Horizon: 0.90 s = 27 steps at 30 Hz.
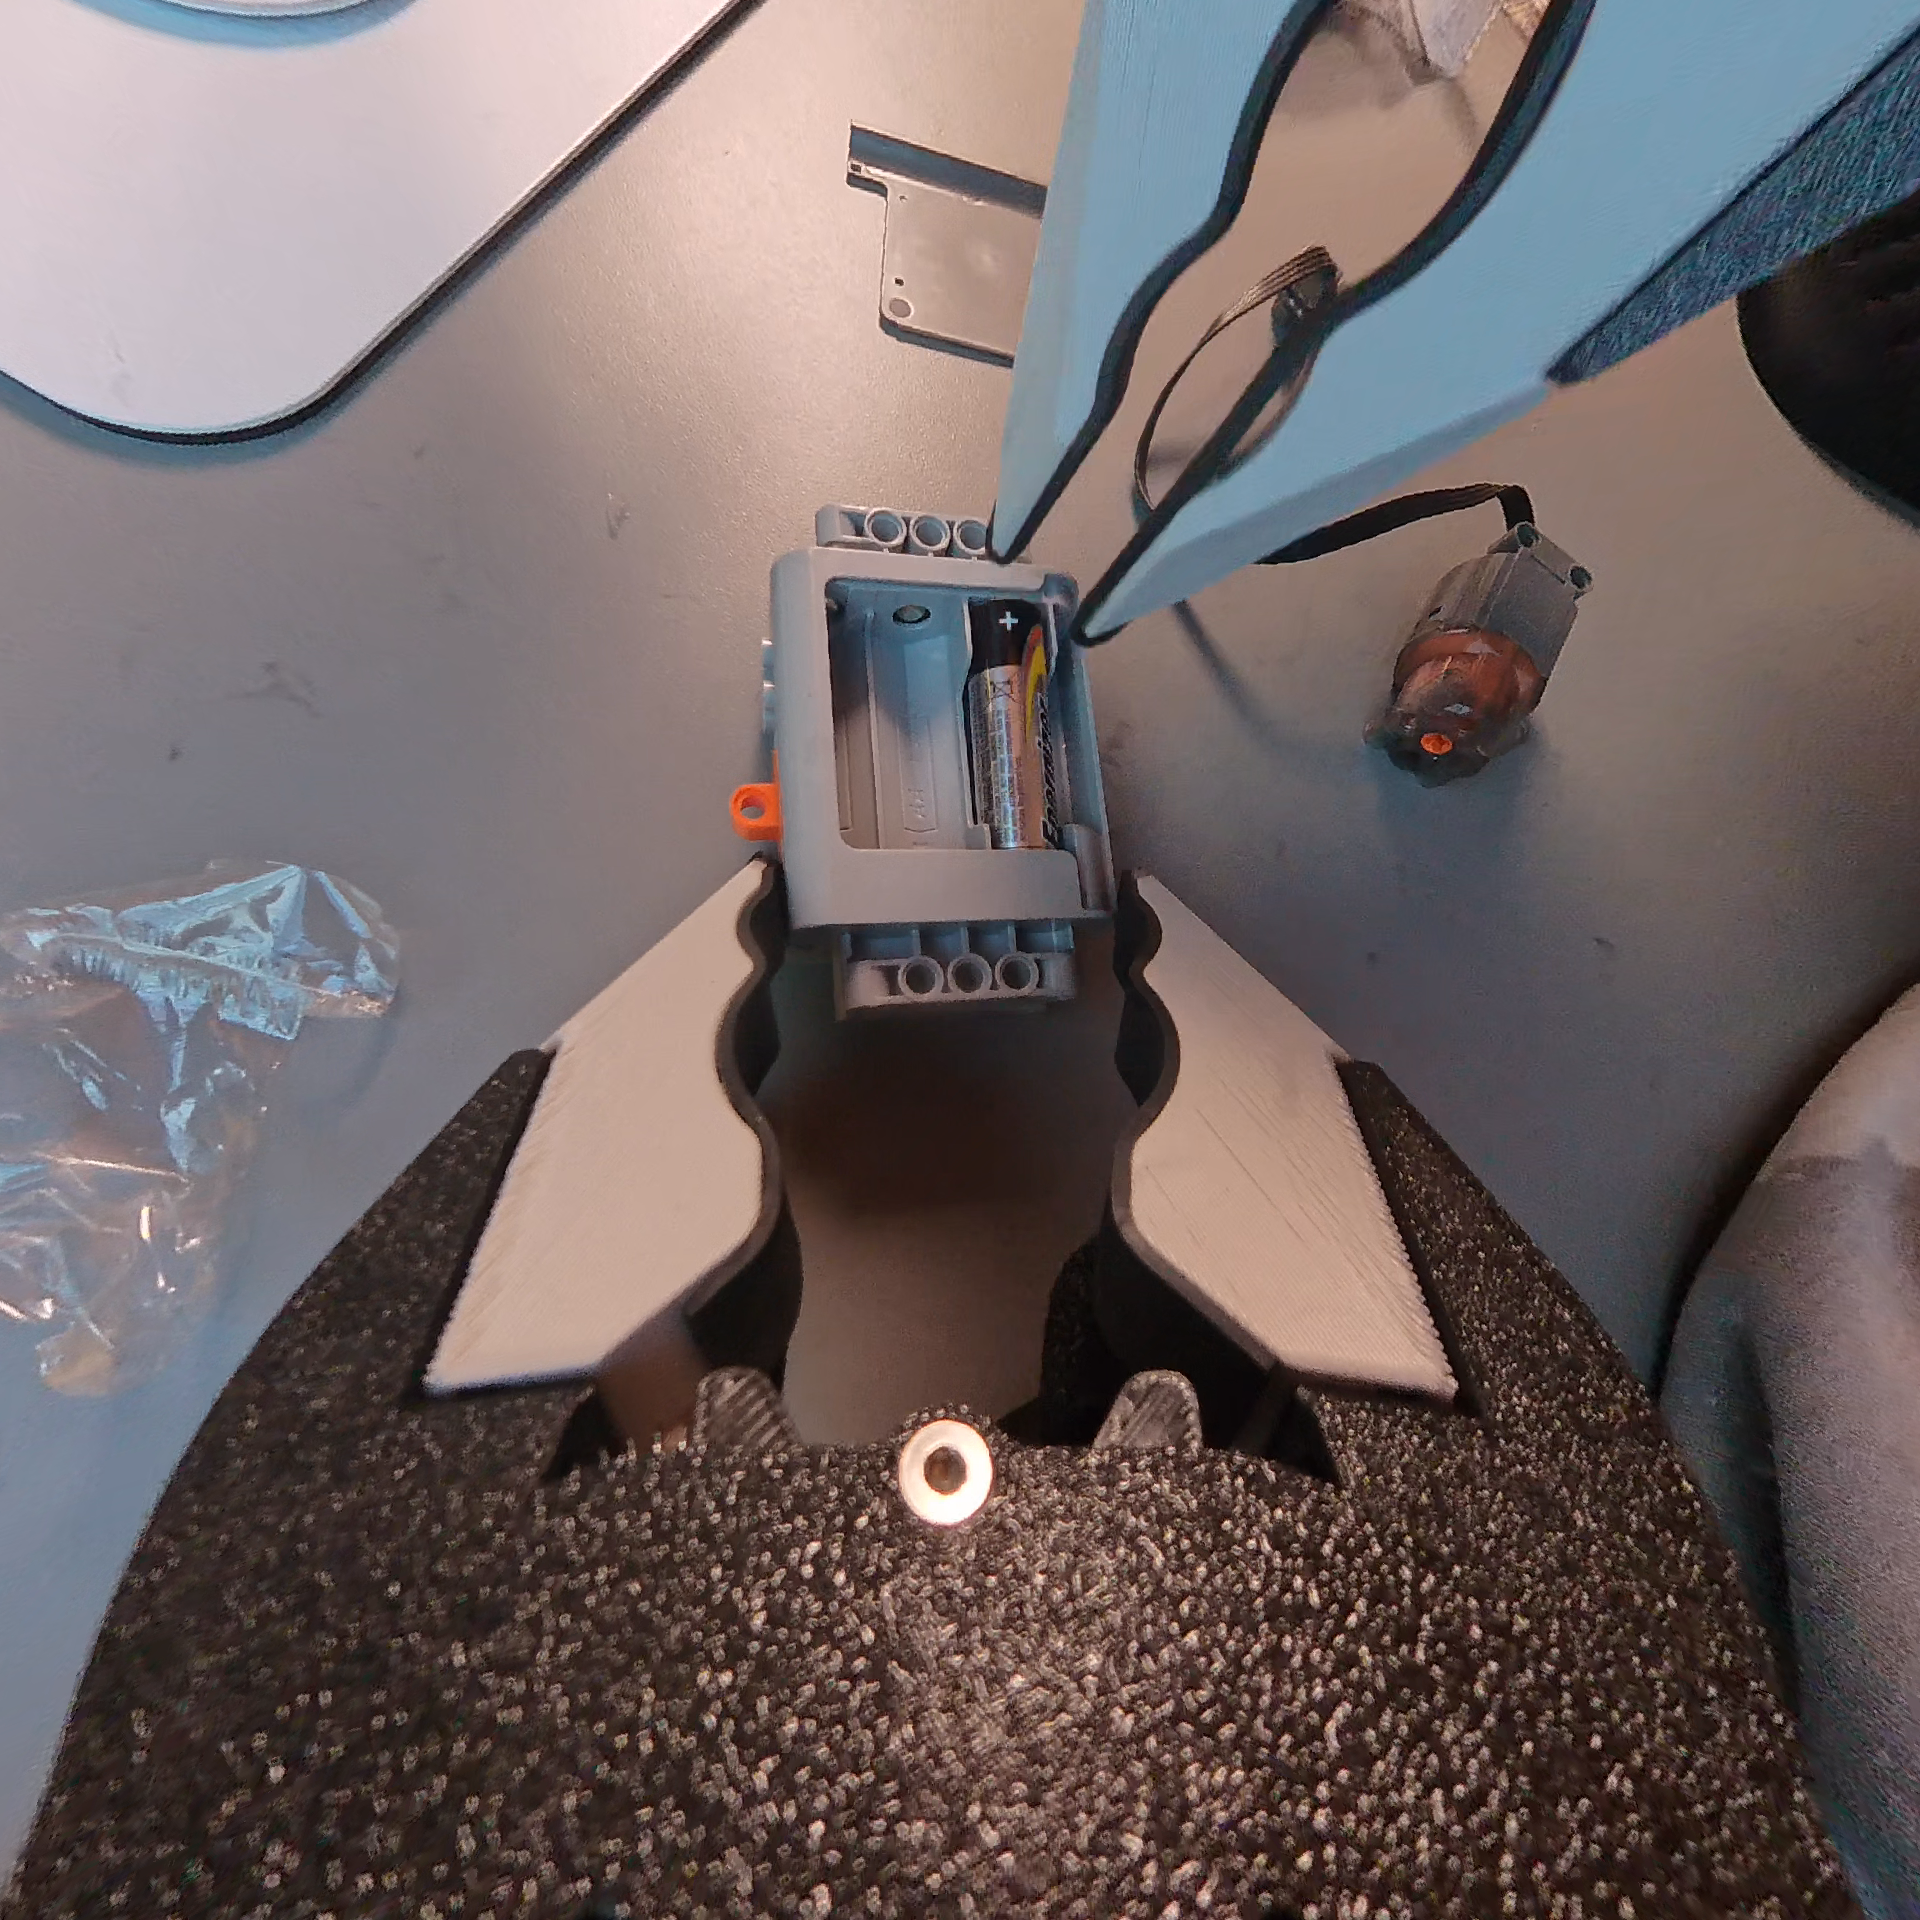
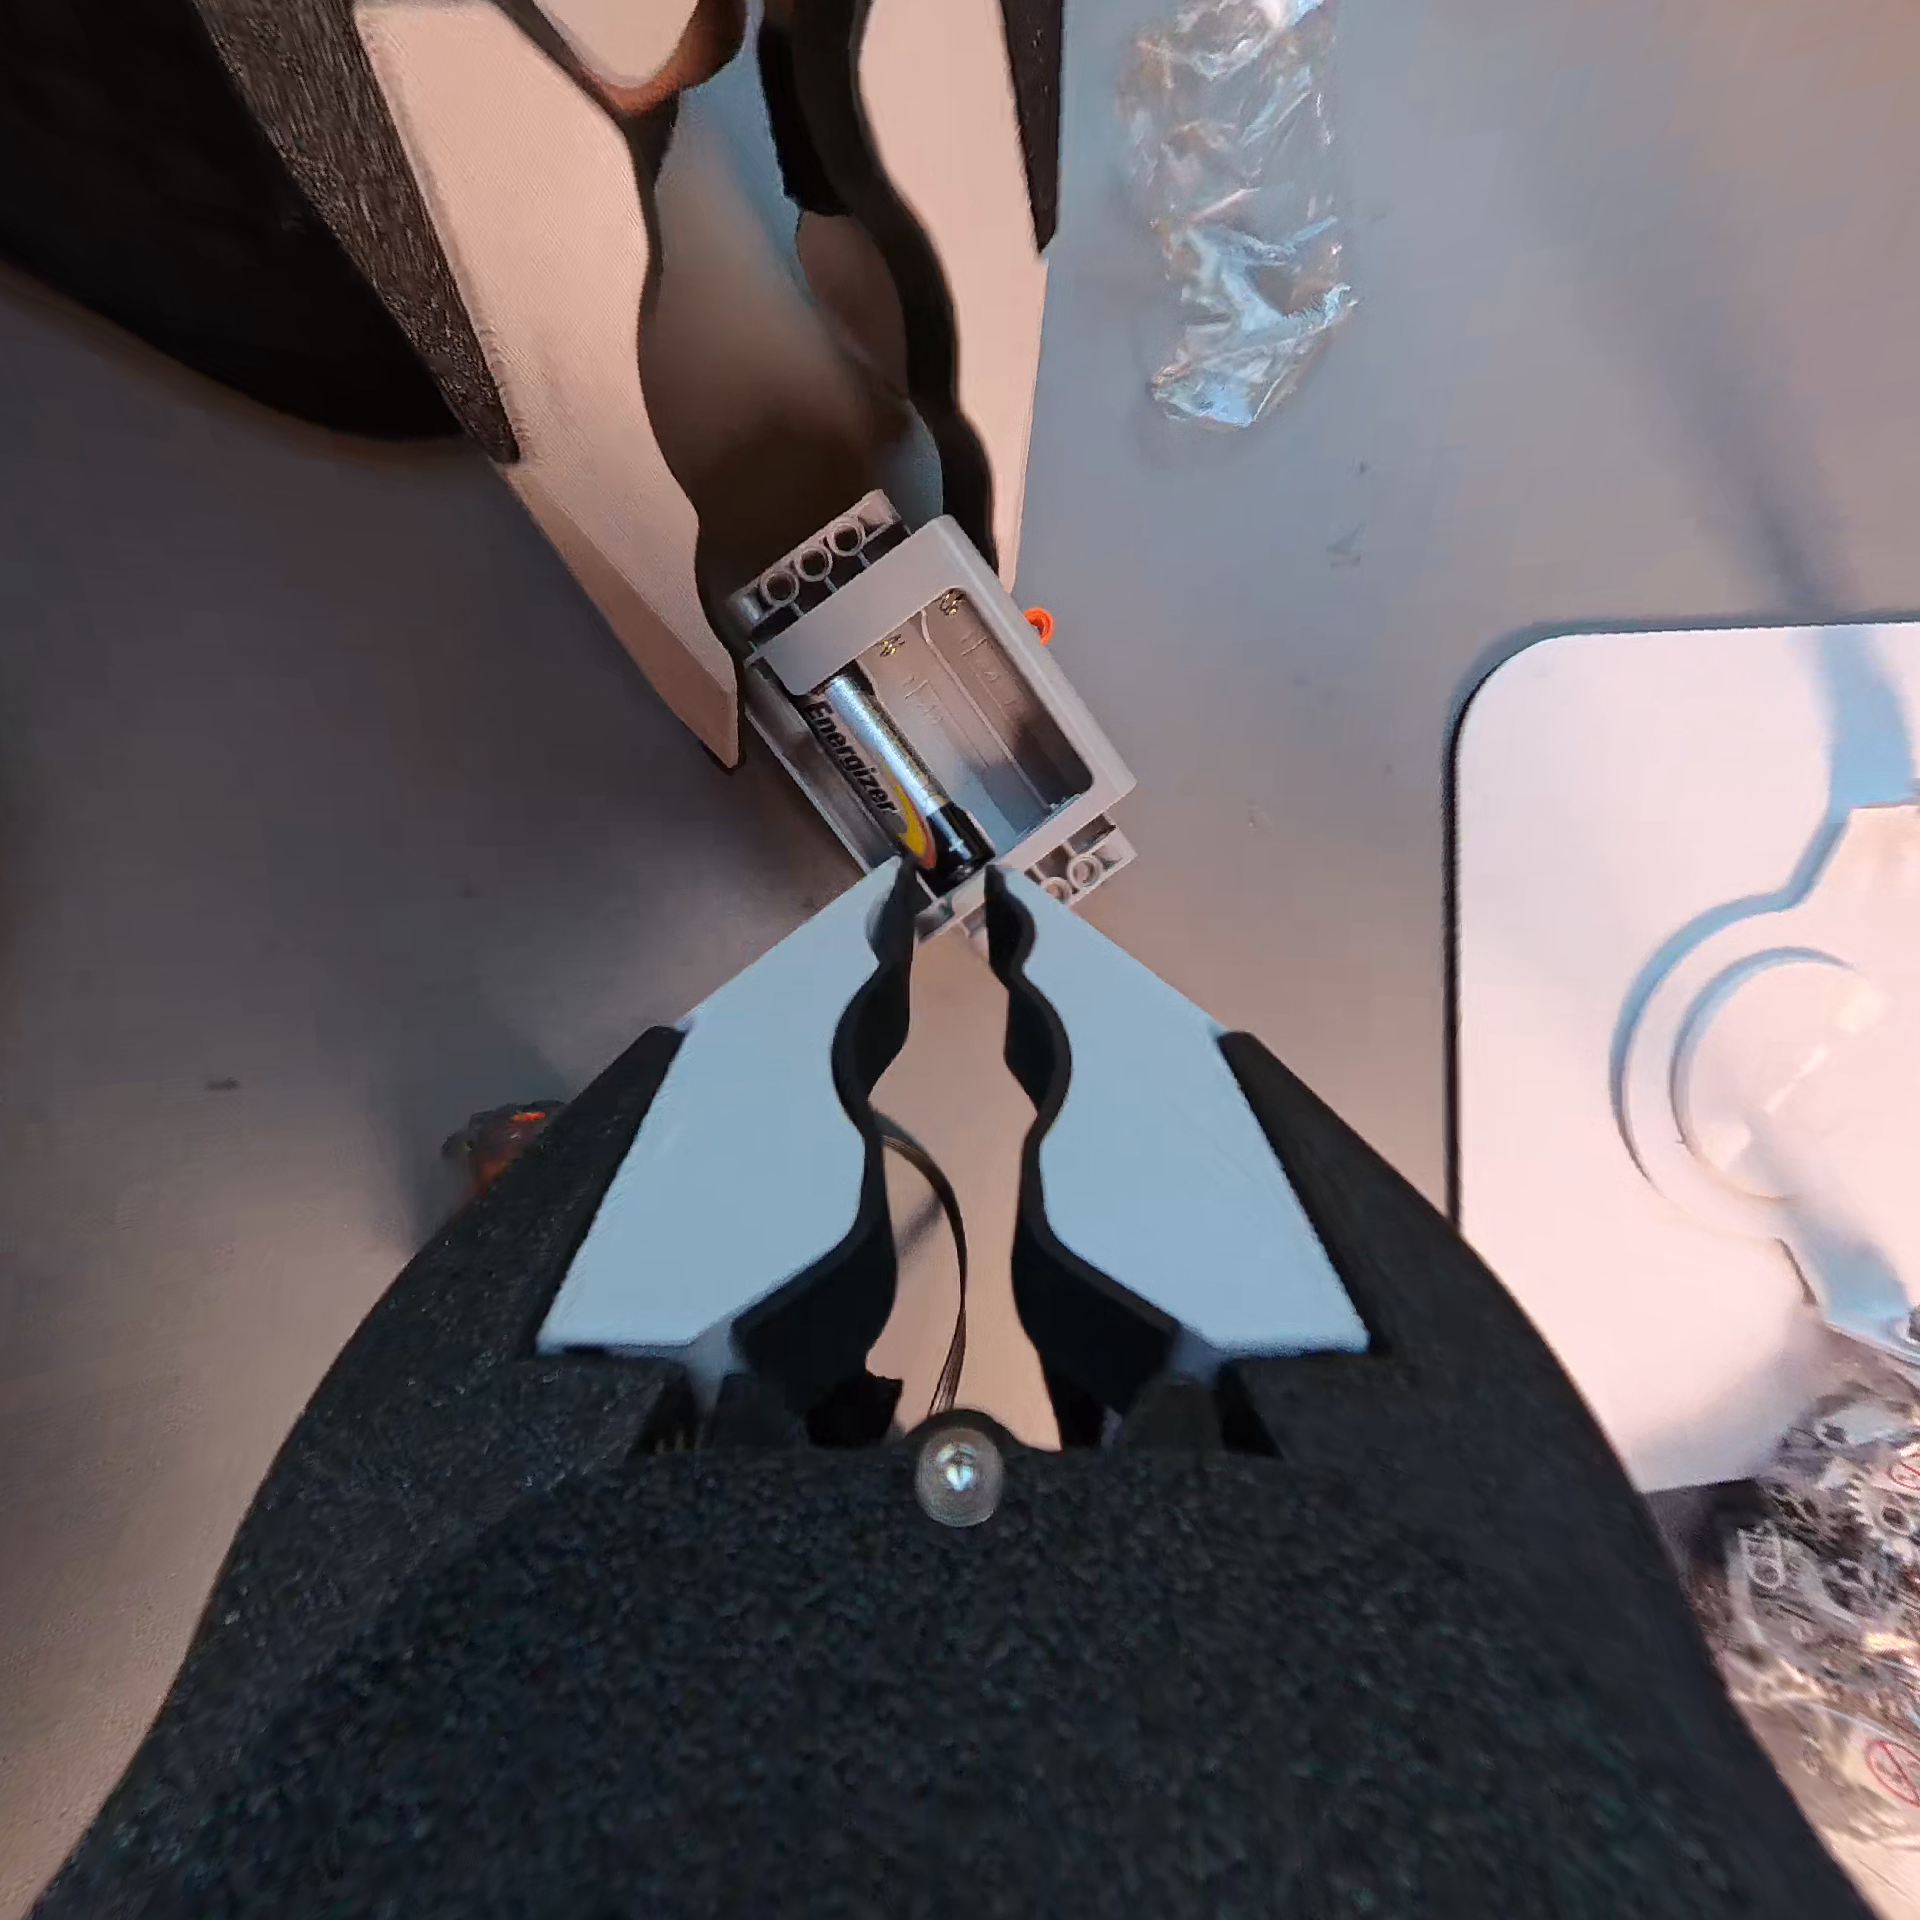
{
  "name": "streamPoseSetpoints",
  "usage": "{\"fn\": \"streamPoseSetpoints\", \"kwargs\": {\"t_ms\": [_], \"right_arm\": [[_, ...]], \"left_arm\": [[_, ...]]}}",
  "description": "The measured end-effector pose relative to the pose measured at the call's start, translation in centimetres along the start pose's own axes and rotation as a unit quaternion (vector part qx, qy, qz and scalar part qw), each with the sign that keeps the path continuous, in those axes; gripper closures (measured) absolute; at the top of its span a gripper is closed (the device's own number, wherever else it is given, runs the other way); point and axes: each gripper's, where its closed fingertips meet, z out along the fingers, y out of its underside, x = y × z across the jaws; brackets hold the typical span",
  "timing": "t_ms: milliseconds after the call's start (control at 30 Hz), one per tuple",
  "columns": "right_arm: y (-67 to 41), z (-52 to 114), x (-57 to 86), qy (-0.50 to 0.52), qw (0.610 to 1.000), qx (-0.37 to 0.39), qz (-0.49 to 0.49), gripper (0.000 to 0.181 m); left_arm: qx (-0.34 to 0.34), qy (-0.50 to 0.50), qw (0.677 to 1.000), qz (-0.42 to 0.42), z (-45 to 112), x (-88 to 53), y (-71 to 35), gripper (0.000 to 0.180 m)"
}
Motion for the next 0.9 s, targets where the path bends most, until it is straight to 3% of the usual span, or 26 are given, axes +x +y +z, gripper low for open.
{"fn": "streamPoseSetpoints", "kwargs": {"t_ms": [133, 233, 467, 633, 900], "right_arm": [[-1.5, -0.6, -0.1, -0.028, 0.997, 0.056, 0.041, 0.176], [-0.3, 1.2, -0.5, -0.027, 0.999, 0.007, 0.038, 0.180], [-0.6, 1.2, -0.6, -0.024, 0.998, 0.004, 0.050, 0.181], [-0.5, -0.9, -0.9, 0.009, 0.991, 0.100, 0.087, 0.172], [2.5, -6.6, -4.7, 0.090, 0.943, 0.234, 0.219, 0.156]], "left_arm": [[0.001, 0.001, 1.000, 0.000, 0.0, 0.0, 0.0, 0.118], [0.001, 0.002, 1.000, -0.001, 0.0, 0.0, 0.0, 0.118], [0.001, 0.001, 1.000, -0.001, 0.0, 0.0, 0.0, 0.118], [0.001, -0.003, 1.000, 0.003, 0.0, 0.0, 0.0, 0.118], [0.018, -0.002, 1.000, 0.017, -0.4, 0.2, -0.8, 0.115]]}}
